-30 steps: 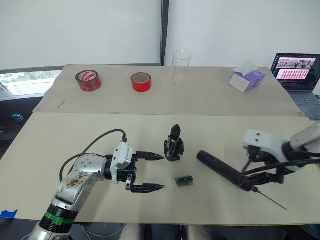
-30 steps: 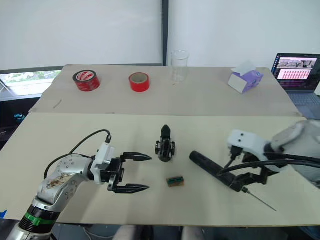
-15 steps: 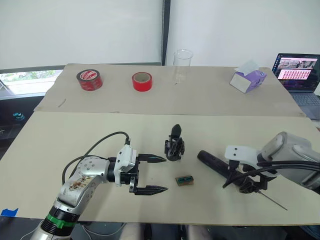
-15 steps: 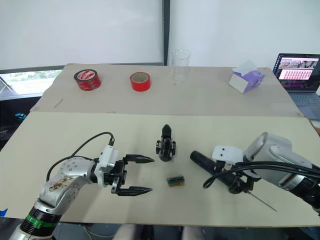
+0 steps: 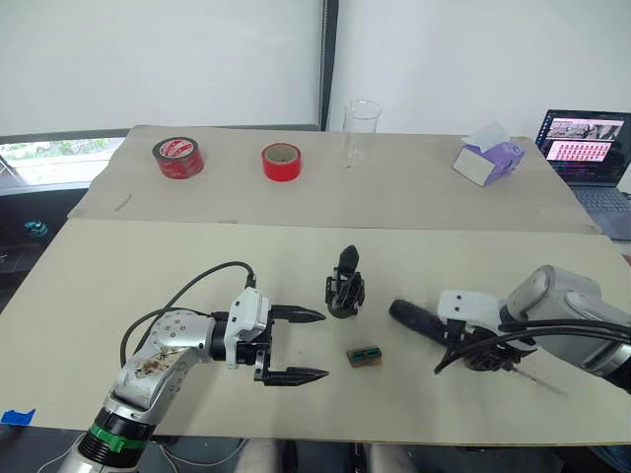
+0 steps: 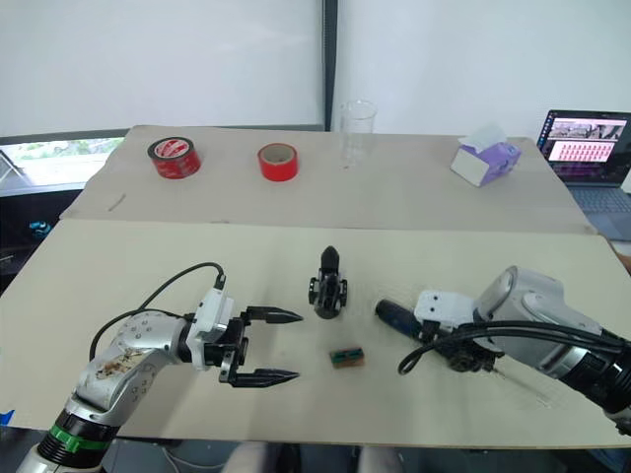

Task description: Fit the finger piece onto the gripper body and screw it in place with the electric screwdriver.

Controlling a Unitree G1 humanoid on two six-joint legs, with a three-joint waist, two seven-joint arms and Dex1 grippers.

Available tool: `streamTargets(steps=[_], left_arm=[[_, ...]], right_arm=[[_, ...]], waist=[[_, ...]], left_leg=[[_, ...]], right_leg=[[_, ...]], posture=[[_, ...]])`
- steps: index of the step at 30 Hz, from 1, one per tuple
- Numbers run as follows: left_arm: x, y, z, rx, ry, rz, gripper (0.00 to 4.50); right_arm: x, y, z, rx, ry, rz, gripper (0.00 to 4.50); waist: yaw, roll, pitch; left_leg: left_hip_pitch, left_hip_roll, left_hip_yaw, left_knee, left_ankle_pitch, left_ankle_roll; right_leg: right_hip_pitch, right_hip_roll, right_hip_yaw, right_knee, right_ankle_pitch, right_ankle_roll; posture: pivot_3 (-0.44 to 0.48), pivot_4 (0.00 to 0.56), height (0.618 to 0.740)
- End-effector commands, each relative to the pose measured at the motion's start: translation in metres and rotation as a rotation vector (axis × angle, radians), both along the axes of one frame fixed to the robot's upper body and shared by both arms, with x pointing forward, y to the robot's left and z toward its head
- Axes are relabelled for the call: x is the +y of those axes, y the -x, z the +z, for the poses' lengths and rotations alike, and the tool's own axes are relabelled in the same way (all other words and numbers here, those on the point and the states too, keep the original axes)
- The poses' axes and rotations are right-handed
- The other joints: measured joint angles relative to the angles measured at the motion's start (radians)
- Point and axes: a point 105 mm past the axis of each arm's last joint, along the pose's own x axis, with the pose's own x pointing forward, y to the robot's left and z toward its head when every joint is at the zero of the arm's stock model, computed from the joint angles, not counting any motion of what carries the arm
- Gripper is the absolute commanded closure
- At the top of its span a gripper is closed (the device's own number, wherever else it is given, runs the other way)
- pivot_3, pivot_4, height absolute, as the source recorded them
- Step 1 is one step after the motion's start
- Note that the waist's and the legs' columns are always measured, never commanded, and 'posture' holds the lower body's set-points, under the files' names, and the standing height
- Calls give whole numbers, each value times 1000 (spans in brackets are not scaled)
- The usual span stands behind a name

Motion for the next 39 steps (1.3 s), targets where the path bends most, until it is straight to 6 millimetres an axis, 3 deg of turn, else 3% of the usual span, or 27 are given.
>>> streamTargets(steps=[1,6,10,13,18,22,27,39], left_arm=[[4,0,7,-38,0,-9,0],[10,-2,5,-35,-16,-12,0],[18,-5,1,-8,-21,-7,0],[26,-9,-10,12,-45,17,0],[28,-9,-16,9,-60,22,0],[23,-9,-20,5,-69,41,0],[10,-12,-33,-3,-102,73,0],[-31,-14,-63,0,-153,62,0]], right_arm=[[-2,-2,7,-30,-31,-3,2566],[-4,2,43,-118,-120,3,2566],[15,11,72,-205,-421,4,2566],[13,15,79,-315,-582,-11,2566],[17,33,104,-515,-1049,-27,2566],[33,55,134,-770,-1377,103,2566],[61,60,133,-904,-1459,165,2566],[109,64,119,-793,-1502,469,2566]], waist=[[0,0,0],[4,4,1],[1,4,2],[3,4,1],[15,4,2],[16,5,2],[8,6,2],[1,7,2]], left_leg=[[0,0,0,0,0,0],[-2,-1,0,0,0,0],[-3,0,1,0,0,0],[-1,1,0,0,-2,3],[-1,0,-2,0,-3,6],[1,0,-3,1,-4,7],[4,0,-3,0,-4,7],[5,-1,-1,0,-4,7]], right_leg=[[0,0,0,0,0,0],[-3,-1,0,1,1,-1],[-4,0,0,1,2,-3],[-1,3,0,1,0,0],[2,3,0,0,0,1],[4,4,0,0,1,1],[6,4,1,0,0,2],[6,3,2,1,1,1]], posture=[[0,150,740],[0,150,740],[0,150,740],[0,150,740],[0,150,740],[0,150,740],[0,150,740],[0,150,740]])
